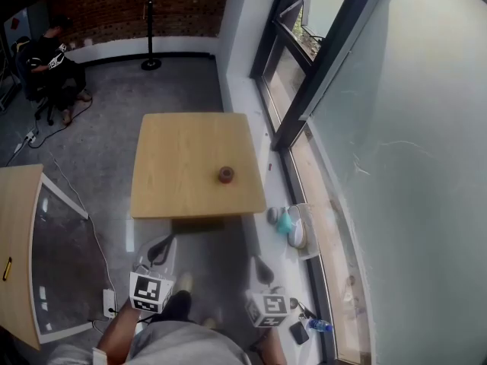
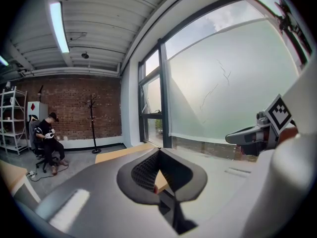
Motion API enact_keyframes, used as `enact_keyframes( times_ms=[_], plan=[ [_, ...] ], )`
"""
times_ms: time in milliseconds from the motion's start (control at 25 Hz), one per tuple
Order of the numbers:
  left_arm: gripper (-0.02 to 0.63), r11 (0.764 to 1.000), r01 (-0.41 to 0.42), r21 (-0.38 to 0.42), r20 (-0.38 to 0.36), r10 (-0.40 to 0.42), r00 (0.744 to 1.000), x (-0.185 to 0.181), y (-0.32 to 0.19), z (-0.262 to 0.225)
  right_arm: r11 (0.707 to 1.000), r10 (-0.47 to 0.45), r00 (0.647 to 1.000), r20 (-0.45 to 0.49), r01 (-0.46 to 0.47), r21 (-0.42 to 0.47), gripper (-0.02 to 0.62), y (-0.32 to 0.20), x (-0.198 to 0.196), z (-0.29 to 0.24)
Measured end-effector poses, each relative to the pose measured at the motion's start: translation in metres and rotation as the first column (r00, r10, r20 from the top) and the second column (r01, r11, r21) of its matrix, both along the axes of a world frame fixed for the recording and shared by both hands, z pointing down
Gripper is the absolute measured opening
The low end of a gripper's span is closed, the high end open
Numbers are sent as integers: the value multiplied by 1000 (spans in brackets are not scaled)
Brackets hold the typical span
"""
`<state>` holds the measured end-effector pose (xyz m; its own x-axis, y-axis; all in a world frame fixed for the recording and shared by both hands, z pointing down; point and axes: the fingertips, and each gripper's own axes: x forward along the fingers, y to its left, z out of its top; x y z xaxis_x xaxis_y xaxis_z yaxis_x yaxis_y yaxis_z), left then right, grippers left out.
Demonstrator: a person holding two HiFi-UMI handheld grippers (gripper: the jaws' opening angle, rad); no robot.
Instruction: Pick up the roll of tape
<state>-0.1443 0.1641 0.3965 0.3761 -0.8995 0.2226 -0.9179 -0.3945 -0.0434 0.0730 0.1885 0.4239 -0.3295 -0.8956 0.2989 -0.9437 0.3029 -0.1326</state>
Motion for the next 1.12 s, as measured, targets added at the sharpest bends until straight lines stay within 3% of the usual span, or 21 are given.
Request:
enact_keyframes(
  times_ms=[640, 1120],
  plan=[
    [0, 985, -170, -10, -13, 170, 985, -14, -115, 13, 987, 158, 987, -27, -158, -4, 14, -85, -21, 4],
    [0, 968, -249, -31, -36, 248, 968, 12, -161, 29, 979, 198, 979, -40, -199, -33, 14, -121, -12, 19]
  ],
)
